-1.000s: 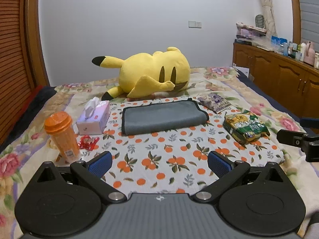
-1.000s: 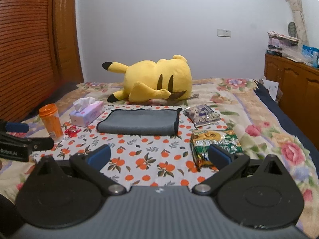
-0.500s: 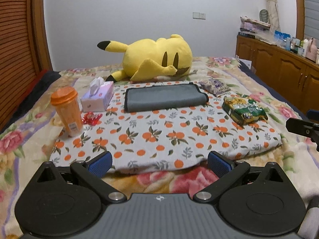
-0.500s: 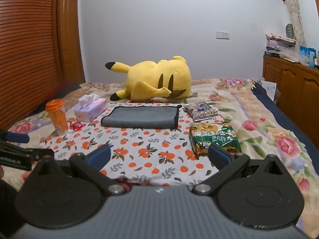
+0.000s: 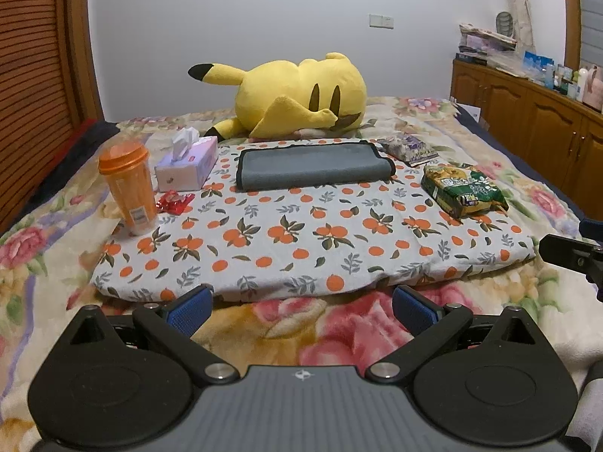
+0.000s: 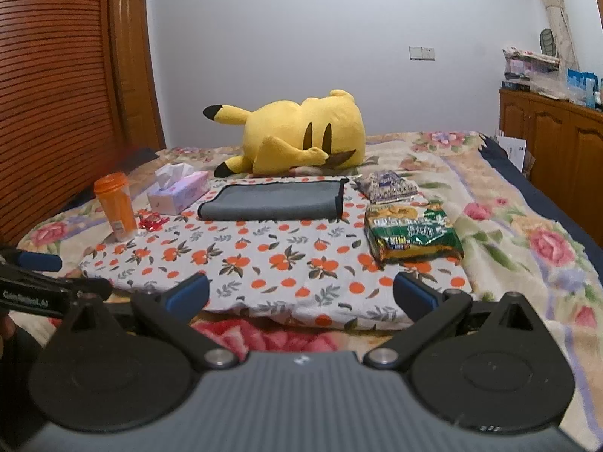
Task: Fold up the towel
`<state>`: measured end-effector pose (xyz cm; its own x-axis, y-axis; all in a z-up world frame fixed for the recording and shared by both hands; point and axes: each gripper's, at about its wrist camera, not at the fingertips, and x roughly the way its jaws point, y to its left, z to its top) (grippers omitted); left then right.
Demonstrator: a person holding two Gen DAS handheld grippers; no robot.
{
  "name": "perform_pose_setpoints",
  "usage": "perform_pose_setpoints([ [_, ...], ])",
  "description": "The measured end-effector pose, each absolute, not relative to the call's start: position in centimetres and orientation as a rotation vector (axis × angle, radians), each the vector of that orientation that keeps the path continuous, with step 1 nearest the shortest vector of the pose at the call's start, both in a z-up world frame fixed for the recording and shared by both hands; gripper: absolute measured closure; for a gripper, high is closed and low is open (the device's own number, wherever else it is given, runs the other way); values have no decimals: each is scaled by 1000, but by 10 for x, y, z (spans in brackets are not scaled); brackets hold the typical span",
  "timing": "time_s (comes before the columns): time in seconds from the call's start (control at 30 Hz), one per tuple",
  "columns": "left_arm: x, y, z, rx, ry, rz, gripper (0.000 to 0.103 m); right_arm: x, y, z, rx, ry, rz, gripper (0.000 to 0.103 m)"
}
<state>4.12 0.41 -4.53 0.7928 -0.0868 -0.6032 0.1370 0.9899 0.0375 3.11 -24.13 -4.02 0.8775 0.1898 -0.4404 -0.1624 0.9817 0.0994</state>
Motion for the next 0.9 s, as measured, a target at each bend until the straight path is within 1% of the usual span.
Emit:
perform_pose_setpoints([
  [0.4, 30, 2, -59, 86, 666, -111, 0, 28, -246, -50, 66, 484, 173, 0],
  [0.6, 27, 0, -58, 92, 662, -112, 0, 26, -249, -53, 64, 491, 159, 0],
  [0.9, 21, -1, -51, 90, 619, -108, 0, 22, -250, -46, 65, 447, 155, 0],
])
